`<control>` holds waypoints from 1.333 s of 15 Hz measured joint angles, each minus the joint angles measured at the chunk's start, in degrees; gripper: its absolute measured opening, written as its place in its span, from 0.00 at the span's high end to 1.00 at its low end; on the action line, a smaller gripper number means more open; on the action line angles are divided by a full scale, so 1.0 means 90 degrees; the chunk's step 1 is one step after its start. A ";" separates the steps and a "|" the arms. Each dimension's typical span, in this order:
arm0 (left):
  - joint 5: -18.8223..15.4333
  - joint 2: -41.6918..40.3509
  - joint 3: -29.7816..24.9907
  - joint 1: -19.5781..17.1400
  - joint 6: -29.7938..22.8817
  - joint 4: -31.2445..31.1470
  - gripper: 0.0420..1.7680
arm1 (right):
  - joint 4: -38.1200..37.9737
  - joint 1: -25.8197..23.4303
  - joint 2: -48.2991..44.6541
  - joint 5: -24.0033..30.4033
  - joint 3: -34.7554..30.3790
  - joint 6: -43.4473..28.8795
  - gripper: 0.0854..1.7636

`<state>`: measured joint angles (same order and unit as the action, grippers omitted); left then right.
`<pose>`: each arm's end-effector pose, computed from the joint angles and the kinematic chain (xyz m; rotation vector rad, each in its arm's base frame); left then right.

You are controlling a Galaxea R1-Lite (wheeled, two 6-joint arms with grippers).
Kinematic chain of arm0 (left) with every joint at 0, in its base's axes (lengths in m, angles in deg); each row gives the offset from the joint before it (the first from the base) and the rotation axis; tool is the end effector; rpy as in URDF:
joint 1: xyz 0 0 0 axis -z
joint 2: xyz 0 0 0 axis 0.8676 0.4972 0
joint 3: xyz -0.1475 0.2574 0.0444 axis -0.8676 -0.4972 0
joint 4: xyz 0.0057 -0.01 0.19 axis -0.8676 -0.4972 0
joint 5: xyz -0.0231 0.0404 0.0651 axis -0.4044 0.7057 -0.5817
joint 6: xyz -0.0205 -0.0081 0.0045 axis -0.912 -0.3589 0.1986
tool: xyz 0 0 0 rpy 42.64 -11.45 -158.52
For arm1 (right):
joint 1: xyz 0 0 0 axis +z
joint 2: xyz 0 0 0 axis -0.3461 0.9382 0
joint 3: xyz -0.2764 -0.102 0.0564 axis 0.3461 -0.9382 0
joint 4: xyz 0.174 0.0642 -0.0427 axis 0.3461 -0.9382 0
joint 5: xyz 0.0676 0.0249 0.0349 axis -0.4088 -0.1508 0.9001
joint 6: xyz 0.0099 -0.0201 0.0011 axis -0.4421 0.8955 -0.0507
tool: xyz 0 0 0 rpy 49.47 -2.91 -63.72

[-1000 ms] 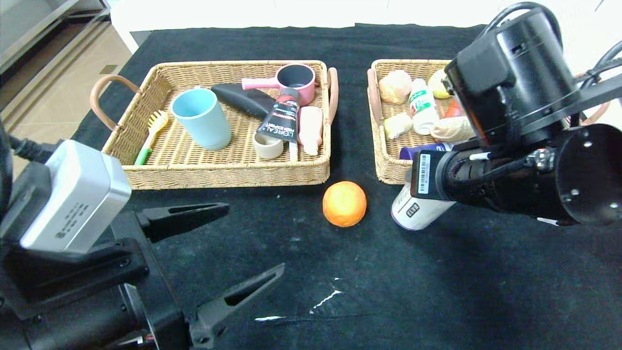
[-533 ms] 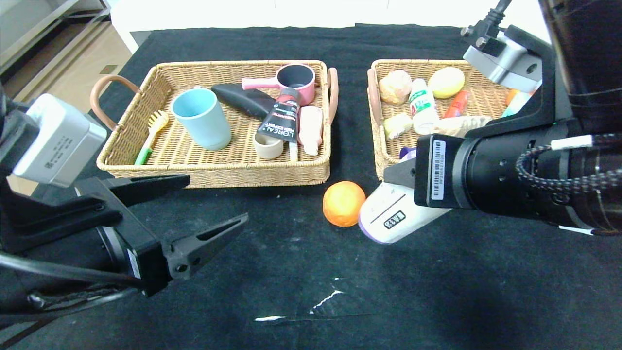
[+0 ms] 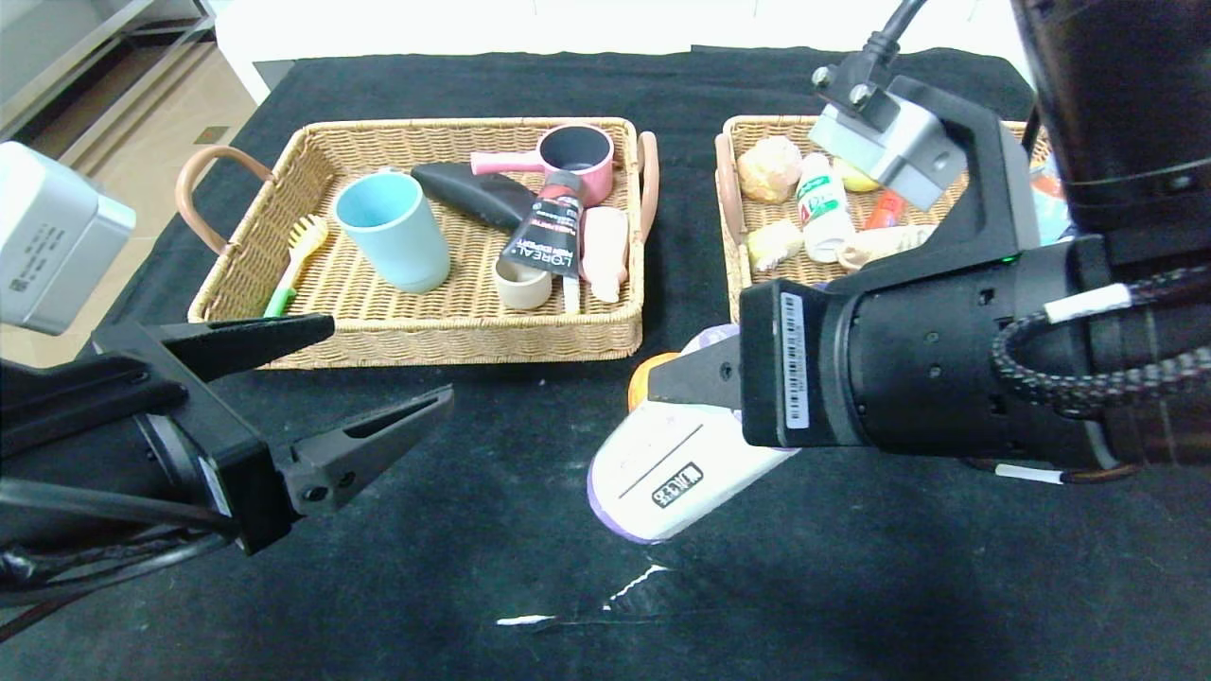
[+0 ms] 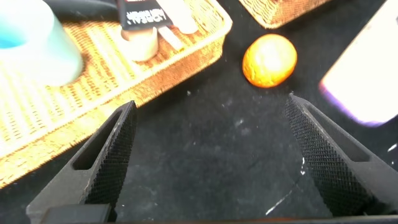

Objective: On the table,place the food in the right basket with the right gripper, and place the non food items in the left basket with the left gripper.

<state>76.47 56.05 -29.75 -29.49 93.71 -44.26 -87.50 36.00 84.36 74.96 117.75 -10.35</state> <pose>0.1409 -0.0833 0.2652 0.1908 0.0306 -0.5304 0.1670 0.2439 0.3167 0.2816 0.6510 0.6567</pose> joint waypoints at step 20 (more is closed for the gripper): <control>0.0027 -0.0438 0.0284 -0.0008 0.0092 -0.0703 0.03 | 0.3497 0.0107 0.1783 -0.0878 -0.0144 0.0780 0.51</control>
<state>76.71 52.12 -27.19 -29.56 94.54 -50.59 -56.02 36.96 100.41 67.06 116.46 -3.33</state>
